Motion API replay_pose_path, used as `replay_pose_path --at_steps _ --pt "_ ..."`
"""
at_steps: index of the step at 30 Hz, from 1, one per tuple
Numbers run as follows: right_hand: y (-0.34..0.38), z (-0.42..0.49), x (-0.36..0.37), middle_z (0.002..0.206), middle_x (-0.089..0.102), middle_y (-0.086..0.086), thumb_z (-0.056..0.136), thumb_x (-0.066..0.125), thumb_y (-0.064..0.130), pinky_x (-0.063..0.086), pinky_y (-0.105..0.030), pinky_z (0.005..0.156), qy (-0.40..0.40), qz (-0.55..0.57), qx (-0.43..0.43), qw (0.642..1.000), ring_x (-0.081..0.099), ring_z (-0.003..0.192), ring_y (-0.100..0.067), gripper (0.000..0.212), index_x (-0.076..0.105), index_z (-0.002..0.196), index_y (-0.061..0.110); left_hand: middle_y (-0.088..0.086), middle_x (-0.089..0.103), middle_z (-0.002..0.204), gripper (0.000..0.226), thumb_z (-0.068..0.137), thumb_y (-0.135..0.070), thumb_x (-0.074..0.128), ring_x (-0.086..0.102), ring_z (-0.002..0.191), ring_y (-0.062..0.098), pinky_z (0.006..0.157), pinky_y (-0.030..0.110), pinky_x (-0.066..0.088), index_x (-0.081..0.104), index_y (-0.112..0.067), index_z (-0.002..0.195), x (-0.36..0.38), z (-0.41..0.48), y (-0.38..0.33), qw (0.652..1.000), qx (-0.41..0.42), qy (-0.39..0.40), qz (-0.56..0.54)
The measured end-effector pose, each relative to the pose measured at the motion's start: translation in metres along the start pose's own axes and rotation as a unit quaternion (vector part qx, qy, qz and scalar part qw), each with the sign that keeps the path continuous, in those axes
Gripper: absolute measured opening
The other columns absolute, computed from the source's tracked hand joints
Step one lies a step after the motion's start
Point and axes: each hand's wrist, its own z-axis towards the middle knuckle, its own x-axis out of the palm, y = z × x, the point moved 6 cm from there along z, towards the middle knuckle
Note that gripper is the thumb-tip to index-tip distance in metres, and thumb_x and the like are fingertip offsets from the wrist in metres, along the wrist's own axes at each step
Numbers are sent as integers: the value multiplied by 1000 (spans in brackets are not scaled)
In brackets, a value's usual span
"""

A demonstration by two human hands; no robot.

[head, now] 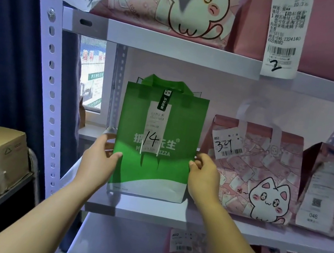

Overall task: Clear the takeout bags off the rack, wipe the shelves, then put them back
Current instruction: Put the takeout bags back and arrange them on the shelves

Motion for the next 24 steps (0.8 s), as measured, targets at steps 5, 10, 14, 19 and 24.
replay_pose_path --at_steps 5,10,14,19,24 --pt "4 -19 -23 89 63 14 89 59 16 40 -8 62 -33 42 -4 999 56 78 6 19 59 105 26 -4 57 111 42 85 -17 66 56 99 14 85 29 43 50 -17 124 -18 -13 -9 999 19 -31 -18" --pt "5 -53 -56 84 62 19 88 63 21 44 -8 61 -56 66 -45 995 59 75 7 11 59 89 31 -2 63 104 23 83 -20 68 60 94 13 83 28 47 56 -24 102 -25 -43 -23 996 59 -47 -44" --pt "-7 -76 -82 84 65 15 87 65 17 50 -11 59 -37 106 -40 993 60 76 7 18 60 83 34 -10 66 87 18 82 -17 69 63 79 3 67 15 45 59 -31 86 3 -77 -35 993 63 14 -98" --pt "-53 -104 -118 84 67 8 85 66 23 56 -38 76 -10 83 14 996 64 81 -13 8 63 84 30 -12 68 81 13 81 -20 70 64 75 8 71 29 50 63 -30 82 56 -121 -40 986 46 96 -125" --pt "-117 -129 -164 80 66 0 86 64 22 56 -42 76 -14 46 81 996 64 79 -21 3 63 83 23 -9 68 77 11 81 -17 69 62 71 7 67 26 51 65 -27 80 126 -175 -32 974 2 184 -135"
